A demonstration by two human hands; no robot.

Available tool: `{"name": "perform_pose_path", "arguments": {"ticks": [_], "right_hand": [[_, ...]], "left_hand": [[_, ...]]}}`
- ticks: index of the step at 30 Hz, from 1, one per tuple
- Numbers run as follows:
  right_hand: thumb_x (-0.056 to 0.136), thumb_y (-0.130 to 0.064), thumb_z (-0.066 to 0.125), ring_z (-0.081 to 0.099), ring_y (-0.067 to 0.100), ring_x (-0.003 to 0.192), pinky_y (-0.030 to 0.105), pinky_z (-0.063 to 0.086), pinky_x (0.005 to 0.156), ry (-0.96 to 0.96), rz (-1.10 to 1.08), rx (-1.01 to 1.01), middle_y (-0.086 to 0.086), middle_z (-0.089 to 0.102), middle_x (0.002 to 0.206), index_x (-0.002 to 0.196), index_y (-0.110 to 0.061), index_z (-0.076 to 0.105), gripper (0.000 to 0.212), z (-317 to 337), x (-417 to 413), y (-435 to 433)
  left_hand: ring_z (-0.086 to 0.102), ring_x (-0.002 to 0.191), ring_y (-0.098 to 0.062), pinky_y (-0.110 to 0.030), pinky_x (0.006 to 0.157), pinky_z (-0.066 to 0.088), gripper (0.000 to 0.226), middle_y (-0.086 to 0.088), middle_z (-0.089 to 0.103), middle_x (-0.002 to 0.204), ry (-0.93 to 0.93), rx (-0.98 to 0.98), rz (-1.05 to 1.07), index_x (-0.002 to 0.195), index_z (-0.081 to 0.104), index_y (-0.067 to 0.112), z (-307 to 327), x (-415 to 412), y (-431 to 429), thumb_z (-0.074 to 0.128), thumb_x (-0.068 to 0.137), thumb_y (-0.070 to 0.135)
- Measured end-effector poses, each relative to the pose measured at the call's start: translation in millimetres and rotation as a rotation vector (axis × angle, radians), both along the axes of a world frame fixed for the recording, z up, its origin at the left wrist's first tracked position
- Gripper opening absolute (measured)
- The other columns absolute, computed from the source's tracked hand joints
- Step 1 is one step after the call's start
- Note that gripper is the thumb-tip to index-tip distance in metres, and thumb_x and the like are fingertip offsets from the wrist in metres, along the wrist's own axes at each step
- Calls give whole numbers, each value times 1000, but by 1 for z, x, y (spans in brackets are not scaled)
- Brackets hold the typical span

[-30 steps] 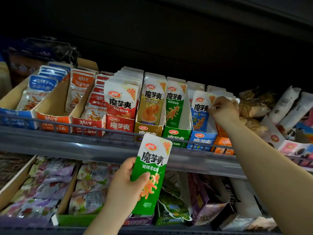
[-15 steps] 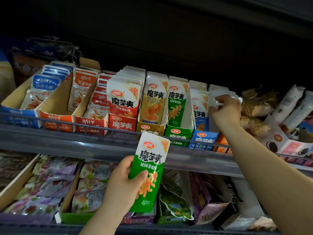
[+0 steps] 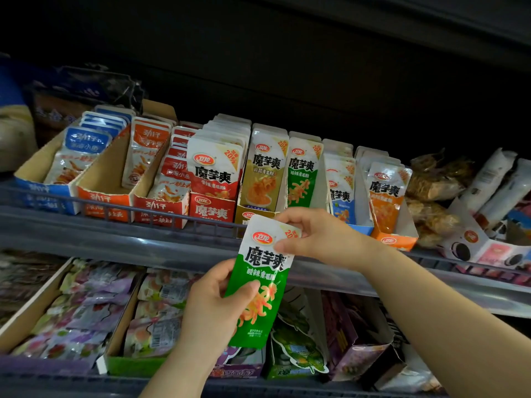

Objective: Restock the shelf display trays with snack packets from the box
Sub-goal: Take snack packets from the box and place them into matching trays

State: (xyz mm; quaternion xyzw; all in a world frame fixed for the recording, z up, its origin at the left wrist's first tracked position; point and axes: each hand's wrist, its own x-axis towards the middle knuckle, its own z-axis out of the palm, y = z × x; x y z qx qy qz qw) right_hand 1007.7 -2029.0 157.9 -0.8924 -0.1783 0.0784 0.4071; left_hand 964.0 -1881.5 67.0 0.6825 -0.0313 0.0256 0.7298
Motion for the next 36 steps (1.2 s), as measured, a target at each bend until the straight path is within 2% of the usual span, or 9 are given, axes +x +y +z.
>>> {"name": "perform_pose_path", "arguments": {"ticks": [3, 7, 10, 14, 16, 20, 29, 33, 36], "right_hand": [[84, -6, 62, 59, 10, 76, 28, 51, 79, 3, -40, -53, -10, 62, 79, 75, -25, 55, 21, 0, 3, -1], [85, -9, 61, 57, 10, 71, 19, 47, 67, -55, -98, -72, -2, 62, 80, 75, -23, 57, 17, 10, 5, -9], [86, -10, 57, 60, 8, 70, 16, 50, 65, -120, -164, -44, -1, 65, 82, 79, -20, 58, 13, 26, 3, -23], [88, -9, 54, 64, 6, 68, 17, 53, 67, -289, -335, 64, -4, 64, 80, 93, -10, 60, 8, 49, 4, -44], [89, -9, 54, 59, 0, 65, 5, 48, 56, -414, -455, 111, -6, 60, 78, 97, -10, 58, 10, 56, 9, -54], [90, -13, 53, 58, 8, 71, 12, 47, 57, -555, -666, 196, 0, 61, 88, 107, -10, 56, 17, 60, 24, -66], [92, -12, 52, 54, 13, 83, 16, 42, 57, -634, -720, -70, 4, 57, 95, 113, -5, 57, 23, 53, 52, -58], [92, -15, 52, 58, 28, 101, 34, 48, 83, -585, -650, -249, 15, 59, 118, 122, -5, 54, 32, 38, 68, -49], [92, -16, 52, 56, 30, 106, 28, 41, 80, -568, -623, -257, 16, 59, 121, 122, -5, 55, 32, 31, 79, -44]], "left_hand": [[67, 67, -1, -18, 55, 51, 21, 18, 70, 75, -17, 2, 28, 85, 62, 28, 0, 1, -1, 61, 81, 7], [62, 82, 3, -15, 74, 49, 26, 20, 64, 85, -122, 53, 107, 86, 55, 37, 2, 6, 3, 56, 85, 11], [44, 106, 4, -20, 97, 33, 23, 34, 41, 110, -302, 287, 205, 101, 47, 42, 2, 9, 9, 53, 90, 23], [8, 133, 0, -29, 112, 8, 47, 25, 7, 135, -353, 585, 248, 134, 30, 35, 2, 15, 15, 46, 90, 30], [-12, 131, 2, -23, 108, -5, 57, 24, -12, 136, -322, 738, 194, 141, 11, 35, 1, 20, 17, 40, 92, 35], [-26, 121, 1, -25, 107, -12, 68, 17, -29, 138, -236, 994, 90, 141, -17, 32, -4, 23, 21, 32, 94, 42], [-30, 120, -1, -26, 103, -17, 71, 15, -36, 129, -212, 1133, 56, 128, -29, 32, -5, 24, 24, 32, 94, 44], [-30, 120, -1, -26, 102, -18, 69, 15, -36, 129, -220, 1114, 59, 117, -32, 32, -6, 24, 25, 31, 94, 45], [-31, 120, -1, -26, 102, -19, 68, 14, -37, 128, -230, 1116, 63, 117, -33, 32, -6, 24, 25, 30, 94, 45]]}}
